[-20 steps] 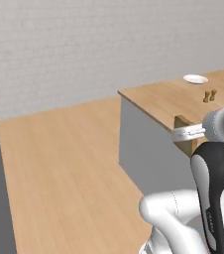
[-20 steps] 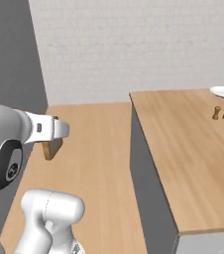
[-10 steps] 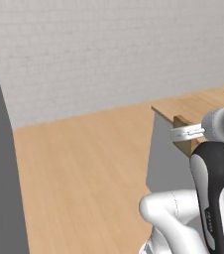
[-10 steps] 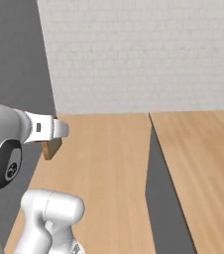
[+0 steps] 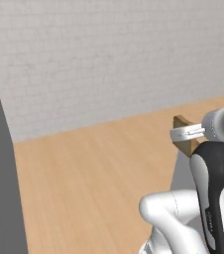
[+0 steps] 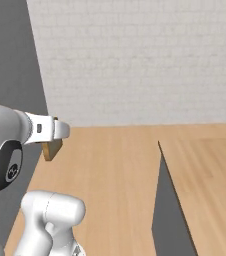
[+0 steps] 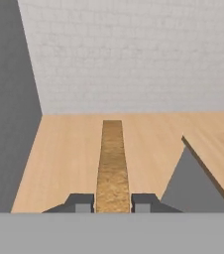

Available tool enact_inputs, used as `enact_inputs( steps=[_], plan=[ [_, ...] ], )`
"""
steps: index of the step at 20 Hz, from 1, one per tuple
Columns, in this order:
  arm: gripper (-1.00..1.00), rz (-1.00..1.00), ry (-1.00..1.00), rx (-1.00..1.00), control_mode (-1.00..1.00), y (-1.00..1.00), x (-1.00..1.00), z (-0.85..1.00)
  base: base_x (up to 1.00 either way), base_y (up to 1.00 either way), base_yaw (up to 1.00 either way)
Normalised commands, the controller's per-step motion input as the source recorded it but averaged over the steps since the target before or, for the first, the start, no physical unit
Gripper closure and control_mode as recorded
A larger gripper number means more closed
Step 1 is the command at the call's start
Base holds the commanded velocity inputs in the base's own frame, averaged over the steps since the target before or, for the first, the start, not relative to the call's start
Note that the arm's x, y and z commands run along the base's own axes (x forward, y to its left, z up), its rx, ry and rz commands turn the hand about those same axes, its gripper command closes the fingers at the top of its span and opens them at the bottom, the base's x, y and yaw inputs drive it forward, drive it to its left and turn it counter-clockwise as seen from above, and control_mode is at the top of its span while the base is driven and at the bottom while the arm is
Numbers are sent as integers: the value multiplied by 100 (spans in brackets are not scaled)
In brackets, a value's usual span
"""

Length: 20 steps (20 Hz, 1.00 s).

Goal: Start the toaster. Once the lever pops up, take the bread to the plate on the dining counter.

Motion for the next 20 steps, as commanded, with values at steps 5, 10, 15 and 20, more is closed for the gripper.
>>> enact_inputs(
  steps=[5, 10, 15, 20],
  plan=[
    [100, 0, 0, 0, 100, 0, 0, 0, 100, 0, -4],
    [100, 0, 0, 0, 100, 0, 0, 0, 100, 0, -4],
    [100, 0, 0, 0, 100, 0, 0, 0, 100, 4, -31],
    [100, 0, 0, 0, 100, 0, 0, 0, 100, 17, -55]
  ],
)
